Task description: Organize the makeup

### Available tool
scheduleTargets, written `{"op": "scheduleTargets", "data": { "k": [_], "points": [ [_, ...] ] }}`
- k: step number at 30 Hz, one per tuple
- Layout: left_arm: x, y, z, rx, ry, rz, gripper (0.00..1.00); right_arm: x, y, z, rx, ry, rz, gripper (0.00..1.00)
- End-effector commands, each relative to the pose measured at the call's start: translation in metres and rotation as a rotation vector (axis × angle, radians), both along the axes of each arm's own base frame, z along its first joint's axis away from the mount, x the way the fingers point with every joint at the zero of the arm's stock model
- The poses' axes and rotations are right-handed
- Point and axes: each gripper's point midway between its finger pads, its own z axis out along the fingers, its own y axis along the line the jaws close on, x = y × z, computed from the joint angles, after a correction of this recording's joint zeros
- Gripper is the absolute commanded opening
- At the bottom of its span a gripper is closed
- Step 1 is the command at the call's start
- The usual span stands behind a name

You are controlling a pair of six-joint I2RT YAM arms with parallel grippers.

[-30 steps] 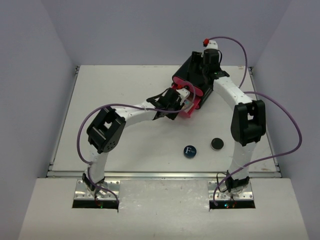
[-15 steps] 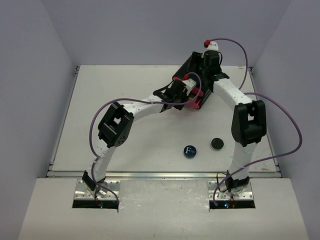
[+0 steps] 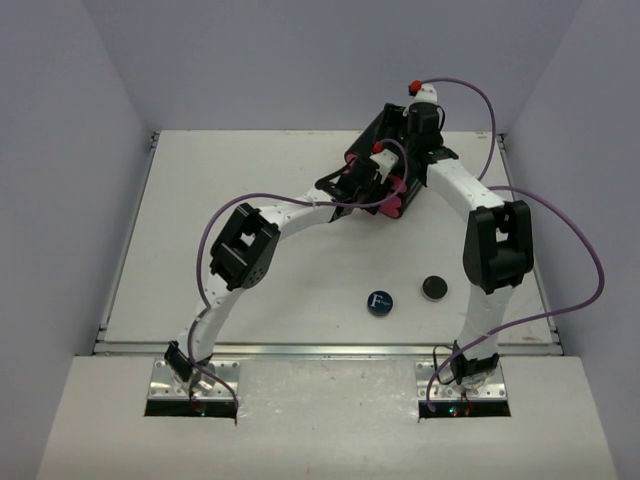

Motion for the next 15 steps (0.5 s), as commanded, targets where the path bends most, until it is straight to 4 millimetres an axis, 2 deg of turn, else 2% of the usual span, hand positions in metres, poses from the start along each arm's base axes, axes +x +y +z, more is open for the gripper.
{"op": "scheduleTargets", "data": {
  "k": [1,7,13,15],
  "points": [
    [0.0213,-0.0103,0.034,-0.078,-0.081,0.049,0.71,-0.0263,-0.0013,-0.0579,-0.007,0.19,0.012,0.79],
    [0.0193,-0.0091,0.0293,-0.075,-0.057,0.059,0.78,-0.0288,-0.0009,-0.0597,-0.003,0.195,0.015,0.79],
    [0.017,-0.0107,0.0313,-0.089,-0.047,0.049,0.92,-0.0311,-0.0004,-0.0574,-0.007,0.192,0.021,0.79],
    [0.0191,-0.011,0.0305,-0.088,-0.047,0.054,0.92,-0.0318,-0.0011,-0.0562,-0.008,0.19,0.023,0.79]
  ]
}}
